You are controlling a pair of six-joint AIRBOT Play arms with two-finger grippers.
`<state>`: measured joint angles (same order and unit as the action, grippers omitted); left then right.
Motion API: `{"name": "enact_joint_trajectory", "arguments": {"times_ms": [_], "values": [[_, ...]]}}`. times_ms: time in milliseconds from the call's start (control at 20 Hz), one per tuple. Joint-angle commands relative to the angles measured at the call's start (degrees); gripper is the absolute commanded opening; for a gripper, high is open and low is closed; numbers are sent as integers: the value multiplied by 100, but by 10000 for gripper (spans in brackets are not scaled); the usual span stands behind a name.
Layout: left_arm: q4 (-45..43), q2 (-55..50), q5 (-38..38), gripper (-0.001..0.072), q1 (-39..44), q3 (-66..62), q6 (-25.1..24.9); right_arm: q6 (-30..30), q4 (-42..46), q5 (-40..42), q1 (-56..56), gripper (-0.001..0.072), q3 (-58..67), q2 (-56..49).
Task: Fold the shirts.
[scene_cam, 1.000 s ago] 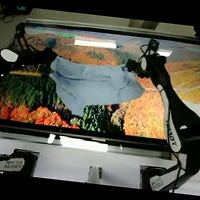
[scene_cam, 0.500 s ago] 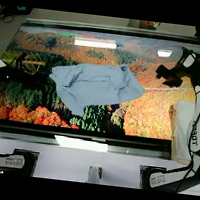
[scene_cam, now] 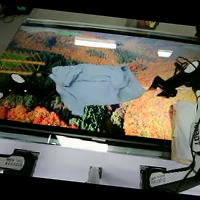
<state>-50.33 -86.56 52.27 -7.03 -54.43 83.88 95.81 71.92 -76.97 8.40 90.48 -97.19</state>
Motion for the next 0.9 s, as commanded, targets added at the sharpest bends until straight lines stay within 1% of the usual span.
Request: {"name": "enact_joint_trajectory", "arguments": {"times_ms": [0, 100, 150, 200, 250, 300, 350, 400, 450, 500, 600, 700, 800, 850], "values": [[-15, -39, -1078, 442, 278, 68, 68, -116, -146, -20, -9, 562, -48, -94], [-2, -55, -1241, 441, 339, 68, 90, -140, -221, -74, -9, 561, -48, -238], [-2, -87, -1213, 415, 352, 68, 90, -146, -308, -37, -9, 561, -48, -317], [-4, -122, -1128, 278, 356, 70, 87, -146, -391, 52, -9, 560, -48, -389], [-2, -142, -1091, 242, 356, 70, 87, -140, -490, 149, -9, 560, -48, -461], [-2, -138, -1075, 187, 356, 68, 87, -136, -581, 238, -9, 559, -48, -540], [-2, -129, -1001, 105, 356, 39, 74, -133, -721, 345, -9, 554, -48, -636], [-2, -118, -914, 88, 356, 4, 57, -90, -800, 442, -11, 548, -48, -734], [-2, -90, -835, 29, 358, -24, -20, 2, -824, 570, -9, 540, -48, -846], [0, -44, -758, 32, 361, -37, -186, 66, -831, 708, -9, 540, -48, -949], [-2, 87, -660, 31, 361, -39, -356, 166, -1010, 1088, -9, 480, -48, -1141], [-4, 199, -660, 31, 361, -39, -374, 170, -1370, 1397, -9, 480, -48, -1300], [-4, 282, -656, 31, 361, -39, -374, 168, -1670, 1526, -11, 477, -48, -1453], [-4, 332, -654, 31, 361, -39, -374, 168, -1759, 1547, -11, 405, -48, -1510]]}}
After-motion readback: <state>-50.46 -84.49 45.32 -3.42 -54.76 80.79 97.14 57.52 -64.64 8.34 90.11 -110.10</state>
